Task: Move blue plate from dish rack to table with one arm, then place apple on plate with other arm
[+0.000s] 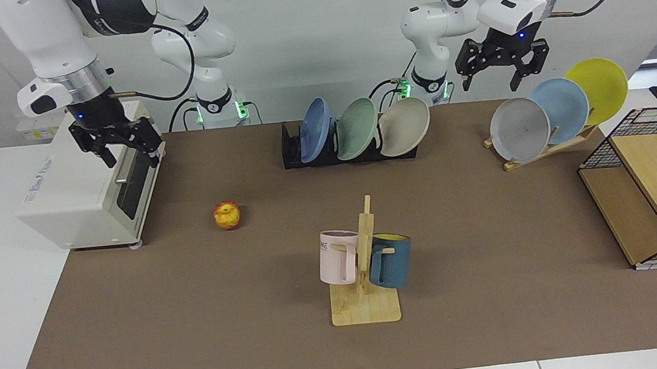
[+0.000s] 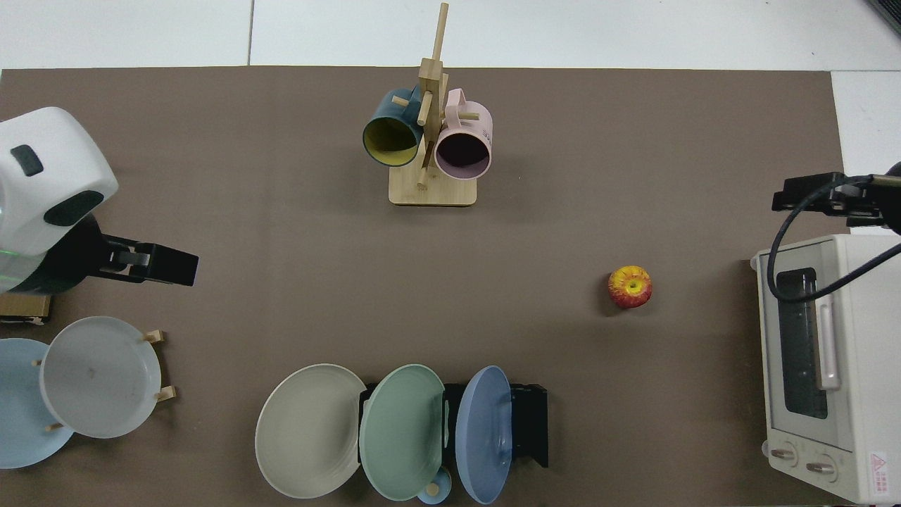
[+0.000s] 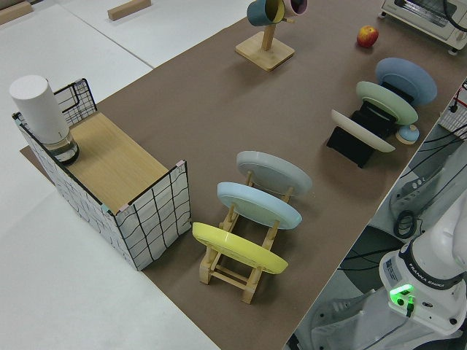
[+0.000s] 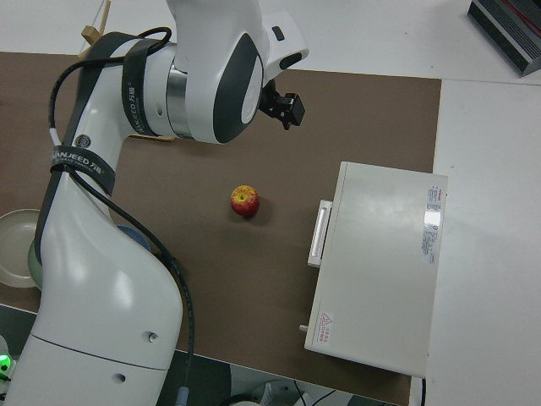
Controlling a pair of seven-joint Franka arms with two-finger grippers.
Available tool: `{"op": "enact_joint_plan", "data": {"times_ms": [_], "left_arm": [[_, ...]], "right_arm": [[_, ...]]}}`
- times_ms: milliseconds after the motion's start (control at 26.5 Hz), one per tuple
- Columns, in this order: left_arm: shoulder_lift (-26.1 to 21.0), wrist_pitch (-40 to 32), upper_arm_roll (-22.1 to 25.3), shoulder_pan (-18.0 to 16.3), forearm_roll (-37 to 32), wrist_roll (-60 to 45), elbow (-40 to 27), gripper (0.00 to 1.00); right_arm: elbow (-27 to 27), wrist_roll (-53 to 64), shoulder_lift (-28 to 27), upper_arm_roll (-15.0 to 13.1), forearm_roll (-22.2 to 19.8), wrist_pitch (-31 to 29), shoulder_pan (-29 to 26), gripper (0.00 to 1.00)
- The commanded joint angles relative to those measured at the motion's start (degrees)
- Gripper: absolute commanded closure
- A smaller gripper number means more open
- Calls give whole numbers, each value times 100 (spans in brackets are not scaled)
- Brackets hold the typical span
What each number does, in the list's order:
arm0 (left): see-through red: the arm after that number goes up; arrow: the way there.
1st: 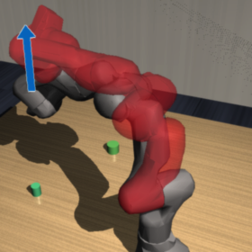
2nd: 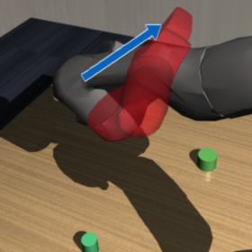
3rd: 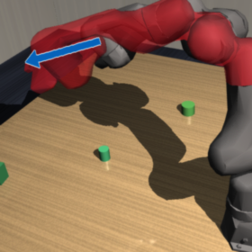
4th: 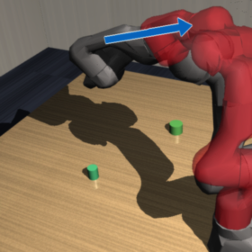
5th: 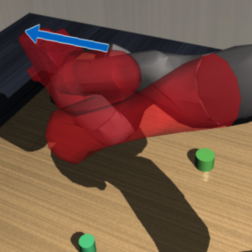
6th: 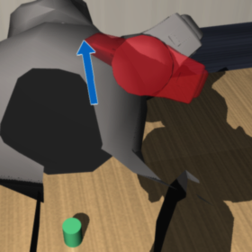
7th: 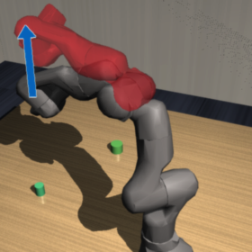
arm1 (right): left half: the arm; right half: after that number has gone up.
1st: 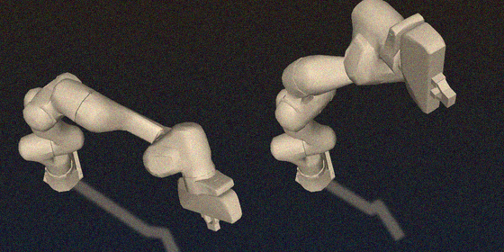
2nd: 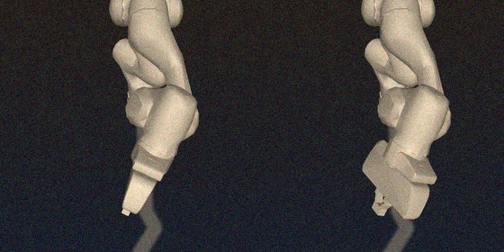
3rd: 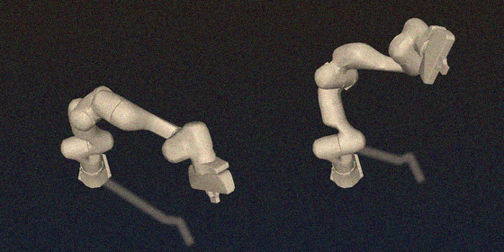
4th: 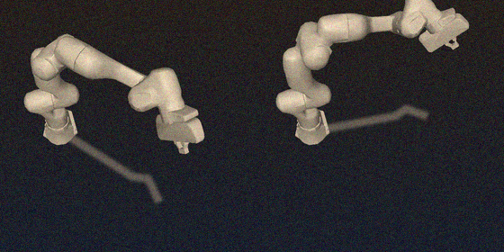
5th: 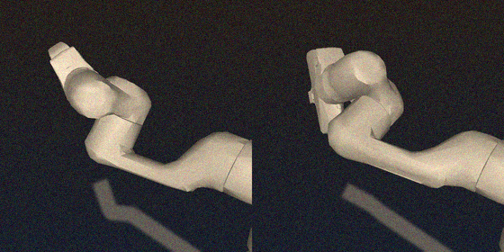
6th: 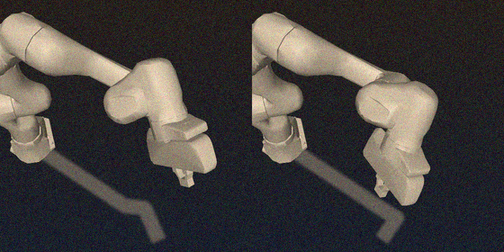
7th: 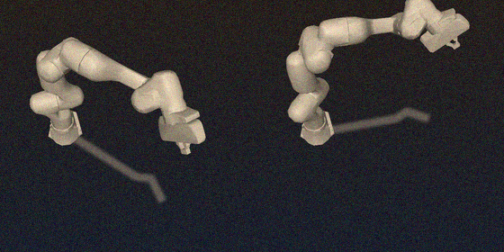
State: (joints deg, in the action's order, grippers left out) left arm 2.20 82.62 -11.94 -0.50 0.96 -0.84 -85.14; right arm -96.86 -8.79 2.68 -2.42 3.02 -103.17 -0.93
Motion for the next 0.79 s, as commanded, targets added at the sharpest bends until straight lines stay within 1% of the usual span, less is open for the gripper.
{"op": "enact_joint_plan", "data": {"times_ms": [0,151,264,453,604,755], "left_arm": [[70,-26,-10,-29,-96,-39,-90,0],[70,-18,-19,-29,-96,-74,-90,0],[70,-26,-19,-20,-87,-101,-82,0],[70,-61,-36,-12,-17,-145,-64,0],[70,-79,-28,-20,-16,-136,-64,0],[70,-79,-19,-20,-16,-136,-73,0]], "right_arm": [[-17,-61,31,75,-82,-71,-65,0],[-17,-35,57,75,-135,-36,14,0],[-17,-97,101,171,-117,244,23,0],[-43,-97,58,180,-170,333,128,0],[-280,-97,31,189,-214,201,198,0],[-701,-158,-48,198,-293,-220,418,0]]}}
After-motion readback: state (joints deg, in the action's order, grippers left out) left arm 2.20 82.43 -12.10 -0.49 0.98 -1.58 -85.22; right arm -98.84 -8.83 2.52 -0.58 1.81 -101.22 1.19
